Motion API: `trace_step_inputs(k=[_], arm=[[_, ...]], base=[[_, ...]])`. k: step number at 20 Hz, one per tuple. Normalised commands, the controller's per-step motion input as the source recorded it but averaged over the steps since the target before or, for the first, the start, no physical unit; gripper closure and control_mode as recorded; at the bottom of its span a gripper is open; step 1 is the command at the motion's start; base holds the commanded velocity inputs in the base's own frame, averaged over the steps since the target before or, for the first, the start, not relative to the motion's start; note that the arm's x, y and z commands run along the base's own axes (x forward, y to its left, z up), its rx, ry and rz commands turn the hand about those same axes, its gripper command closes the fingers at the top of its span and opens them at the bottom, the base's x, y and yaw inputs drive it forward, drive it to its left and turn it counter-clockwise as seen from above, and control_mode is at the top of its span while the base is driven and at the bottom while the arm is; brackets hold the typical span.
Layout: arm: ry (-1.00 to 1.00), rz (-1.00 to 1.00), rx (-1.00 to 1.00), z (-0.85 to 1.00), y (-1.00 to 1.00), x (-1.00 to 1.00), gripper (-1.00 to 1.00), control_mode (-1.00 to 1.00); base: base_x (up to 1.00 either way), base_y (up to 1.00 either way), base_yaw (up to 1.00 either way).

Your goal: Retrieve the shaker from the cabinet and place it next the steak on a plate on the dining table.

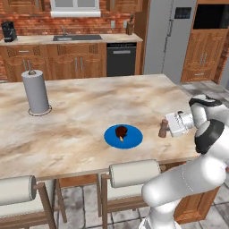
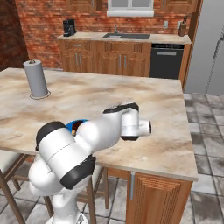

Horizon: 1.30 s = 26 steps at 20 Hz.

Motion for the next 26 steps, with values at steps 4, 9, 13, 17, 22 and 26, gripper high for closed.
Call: trace_step_inputs(k=[4,9,13,17,22,26], arm=[[0.00,0.02,0.03,-0.17,0.03,0.14,1.00,-1.00],[0.00,0.01,0.01,-0.20,0.09,0.15,1.00,-1.00],[0.00,0.00,0.00,-0.19,0.06,0.20,1.00,-1.00],[0.00,0.00,0.00,-0.12,0.04,0.24,1.00,-1.00],[0.00,0.00,0.00,-0.14,0.01,0.35,1.00,-1.00],[0.00,0.00,0.00,-0.25,0.07,0.26,1.00,-1.00]], base=[[0.00,0.00,0.00],[0.00,0.00,0.00],[0.00,0.00,0.00],[0.00,0.00,0.00],[0.00,0.00,0.00],[0.00,0.00,0.00]])
